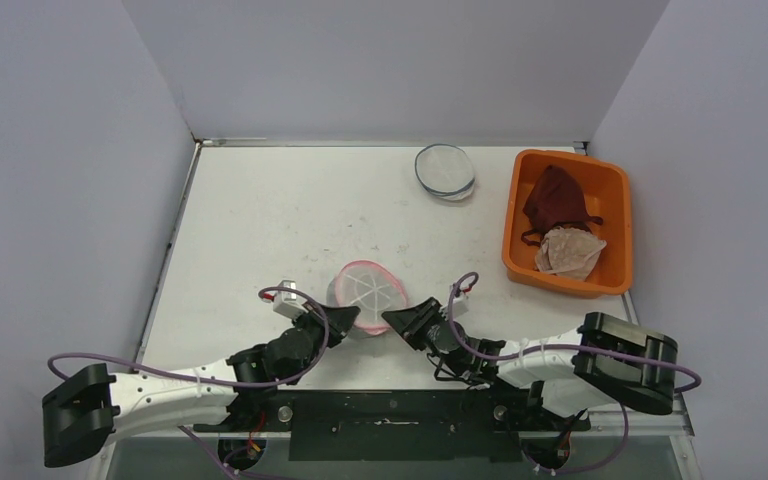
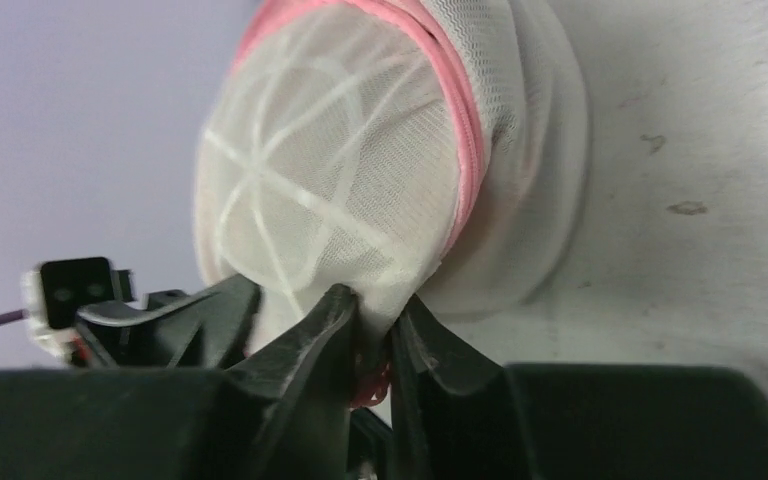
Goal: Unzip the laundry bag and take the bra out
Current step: Open the laundry bag at the center of the board, then pick up the bra from the laundry bag.
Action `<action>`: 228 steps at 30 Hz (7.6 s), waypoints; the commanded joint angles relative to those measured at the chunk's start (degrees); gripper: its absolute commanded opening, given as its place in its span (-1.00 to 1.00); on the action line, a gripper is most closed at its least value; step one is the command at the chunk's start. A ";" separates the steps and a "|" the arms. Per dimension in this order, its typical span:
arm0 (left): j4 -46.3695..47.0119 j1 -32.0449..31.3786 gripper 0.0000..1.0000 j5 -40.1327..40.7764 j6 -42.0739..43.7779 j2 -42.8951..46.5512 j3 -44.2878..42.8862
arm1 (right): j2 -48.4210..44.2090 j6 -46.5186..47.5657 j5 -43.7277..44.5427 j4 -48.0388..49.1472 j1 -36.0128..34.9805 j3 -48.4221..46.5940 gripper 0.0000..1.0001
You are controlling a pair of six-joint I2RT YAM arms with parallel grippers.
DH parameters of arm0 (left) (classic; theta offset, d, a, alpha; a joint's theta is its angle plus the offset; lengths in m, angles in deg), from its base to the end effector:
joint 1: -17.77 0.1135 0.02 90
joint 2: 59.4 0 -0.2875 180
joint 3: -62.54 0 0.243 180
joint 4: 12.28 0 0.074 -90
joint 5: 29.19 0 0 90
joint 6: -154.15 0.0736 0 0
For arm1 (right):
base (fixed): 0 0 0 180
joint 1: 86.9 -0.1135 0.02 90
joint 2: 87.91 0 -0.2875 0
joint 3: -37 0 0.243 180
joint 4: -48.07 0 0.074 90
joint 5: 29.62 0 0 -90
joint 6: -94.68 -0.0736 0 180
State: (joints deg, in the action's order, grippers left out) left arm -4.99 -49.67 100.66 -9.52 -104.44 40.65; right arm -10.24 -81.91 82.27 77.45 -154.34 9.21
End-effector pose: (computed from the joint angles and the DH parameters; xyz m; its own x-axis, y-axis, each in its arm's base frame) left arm 0.1072 -0.1350 0.1857 -0.4829 -0.7580 -0.4385 0.0322 0.4851 -0.8739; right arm 0.1207 0.2189 0.1587 -0.7296 0.6580 -0.1860 0.0911 0.3632 0.9272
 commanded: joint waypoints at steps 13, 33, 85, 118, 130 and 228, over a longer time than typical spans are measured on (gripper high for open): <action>-54.03 -0.29 0.92 8.05 3.00 31.11 -14.35 | -9.05 53.26 -18.97 -48.59 10.12 -31.81 -0.90; -64.09 -0.25 0.93 18.85 9.62 39.72 -24.41 | -0.98 73.13 -41.96 -57.42 8.03 -52.92 -0.89; -20.40 16.91 -1.00 -31.76 18.32 16.23 -1.54 | -22.59 64.57 -24.72 -63.28 12.75 -30.23 0.42; -12.42 16.42 -1.00 -35.52 18.50 15.93 -1.84 | 11.13 66.69 35.10 -60.11 -18.74 -46.60 0.06; -14.81 16.38 -1.00 -35.10 18.47 17.90 -1.89 | 11.78 63.65 36.13 -62.64 -18.18 -46.35 -0.38; -25.40 17.78 -1.00 -23.27 21.82 12.78 -6.73 | -11.60 63.91 1.69 -41.23 -5.58 -28.90 -0.13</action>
State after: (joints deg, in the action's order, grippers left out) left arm -29.18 -32.31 78.08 12.79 -92.31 36.19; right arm -30.02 -22.11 79.58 28.41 -155.45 -16.87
